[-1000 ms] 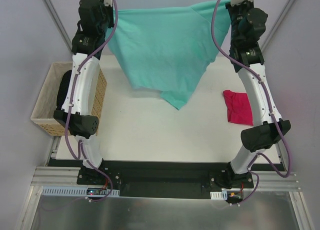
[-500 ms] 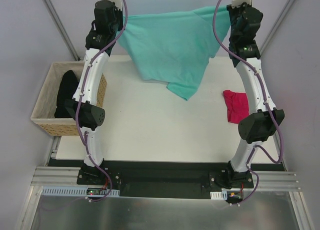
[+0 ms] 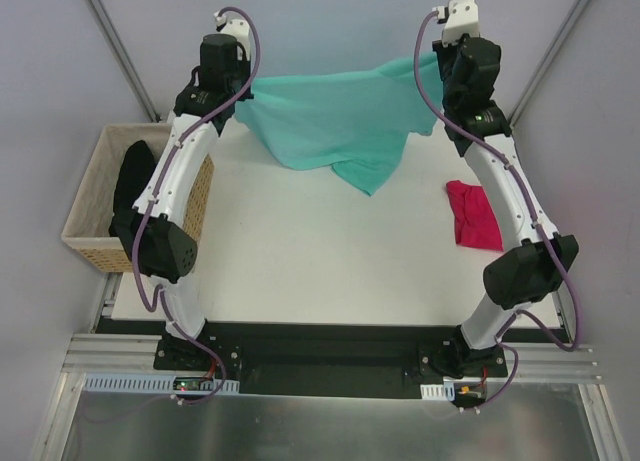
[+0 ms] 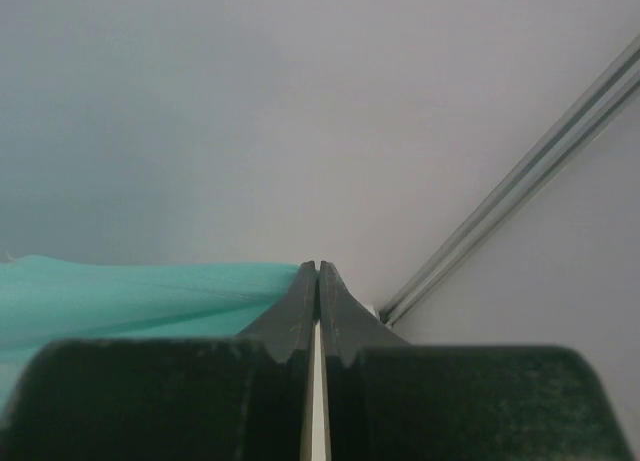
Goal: Fold and stack the t-shirts
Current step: Flatten out the tshirt
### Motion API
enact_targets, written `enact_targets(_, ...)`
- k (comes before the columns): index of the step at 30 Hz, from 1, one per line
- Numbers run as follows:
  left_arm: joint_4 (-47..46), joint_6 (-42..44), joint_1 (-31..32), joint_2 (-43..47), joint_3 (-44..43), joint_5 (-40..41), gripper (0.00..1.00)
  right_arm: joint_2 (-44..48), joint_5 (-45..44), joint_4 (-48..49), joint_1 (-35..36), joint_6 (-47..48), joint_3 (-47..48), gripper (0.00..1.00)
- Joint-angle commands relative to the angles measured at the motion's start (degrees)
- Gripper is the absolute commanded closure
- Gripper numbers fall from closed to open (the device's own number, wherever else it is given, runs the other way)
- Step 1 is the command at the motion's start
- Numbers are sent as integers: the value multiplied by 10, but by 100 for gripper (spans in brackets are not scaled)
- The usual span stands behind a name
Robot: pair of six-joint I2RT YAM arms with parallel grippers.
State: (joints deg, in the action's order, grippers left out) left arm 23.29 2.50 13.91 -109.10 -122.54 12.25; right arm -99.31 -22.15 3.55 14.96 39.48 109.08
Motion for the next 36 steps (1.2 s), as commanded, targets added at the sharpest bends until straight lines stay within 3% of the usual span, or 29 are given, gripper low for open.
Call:
enact_targets(1,11,-23,19,111,111,38,100,91,-52,-28,8,-49,-57,99)
enact_targets(7,49,-57,32,192,196,60,100,138,-80,-111,20,-94,-88,99)
enact_targets(11,108,-64,40,214,212,69,99,155,-88,-211,30,-141,-61,99)
enact_targets(15,155,-72,44,225,226,69,98,184,-96,-239,45,-175,-83,99)
enact_targets(18,180,-80,45,230,238,64,93,188,-102,-269,51,-190,-87,99)
enact_targets(20,193,-86,45,228,240,59,84,185,-93,-302,52,-208,-84,99)
enact_targets(22,215,-88,46,225,241,49,85,185,-84,-323,53,-220,-84,99)
enact_targets(25,237,-101,47,232,251,53,85,206,-77,-339,56,-245,-112,86)
enact_targets(28,243,-110,47,248,273,57,85,224,-83,-333,58,-259,-140,84)
enact_targets(33,244,-112,47,253,280,65,84,232,-86,-332,62,-263,-149,51)
enact_targets(36,244,-111,47,246,269,63,85,227,-88,-330,65,-267,-142,41)
